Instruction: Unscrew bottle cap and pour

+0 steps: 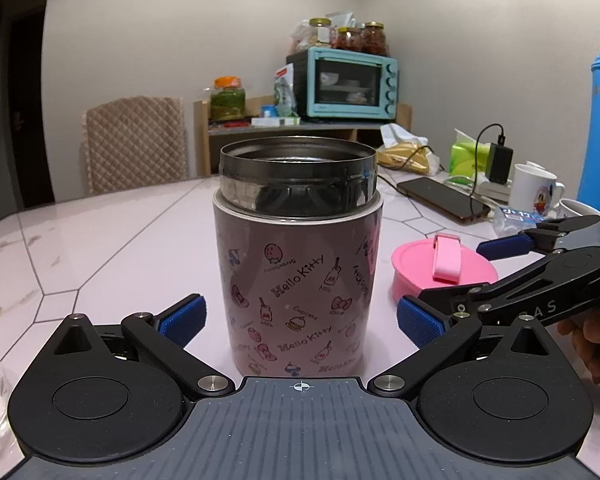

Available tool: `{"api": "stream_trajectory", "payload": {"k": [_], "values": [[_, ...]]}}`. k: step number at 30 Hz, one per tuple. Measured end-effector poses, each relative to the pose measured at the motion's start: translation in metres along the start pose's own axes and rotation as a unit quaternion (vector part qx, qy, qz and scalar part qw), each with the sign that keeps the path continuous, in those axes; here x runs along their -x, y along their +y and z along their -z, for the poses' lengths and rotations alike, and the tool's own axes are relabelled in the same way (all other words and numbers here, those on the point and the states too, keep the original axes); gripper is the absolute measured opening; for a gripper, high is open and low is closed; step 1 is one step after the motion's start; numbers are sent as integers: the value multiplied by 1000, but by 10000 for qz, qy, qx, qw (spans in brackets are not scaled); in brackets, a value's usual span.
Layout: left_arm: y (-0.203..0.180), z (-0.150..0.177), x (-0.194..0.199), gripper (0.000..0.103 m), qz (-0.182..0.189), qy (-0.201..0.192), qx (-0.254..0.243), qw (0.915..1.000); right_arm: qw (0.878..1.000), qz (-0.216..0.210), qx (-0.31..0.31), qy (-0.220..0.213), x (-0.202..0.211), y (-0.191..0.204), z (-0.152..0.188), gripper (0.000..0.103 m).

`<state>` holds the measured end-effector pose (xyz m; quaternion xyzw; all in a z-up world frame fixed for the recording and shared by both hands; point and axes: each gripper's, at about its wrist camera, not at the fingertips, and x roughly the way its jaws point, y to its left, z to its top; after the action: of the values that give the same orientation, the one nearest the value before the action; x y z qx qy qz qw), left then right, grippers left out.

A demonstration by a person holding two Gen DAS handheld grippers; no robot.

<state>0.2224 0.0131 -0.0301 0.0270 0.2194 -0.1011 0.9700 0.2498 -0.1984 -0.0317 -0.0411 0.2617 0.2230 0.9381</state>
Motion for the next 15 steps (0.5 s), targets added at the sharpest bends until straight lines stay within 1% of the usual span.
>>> {"api": "stream_trajectory", "payload": {"k": [15], "values": [[-1, 0, 15, 103, -119, -40, -15, 9999, 9992, -49, -243, -306, 24, 3, -4, 103]]}}
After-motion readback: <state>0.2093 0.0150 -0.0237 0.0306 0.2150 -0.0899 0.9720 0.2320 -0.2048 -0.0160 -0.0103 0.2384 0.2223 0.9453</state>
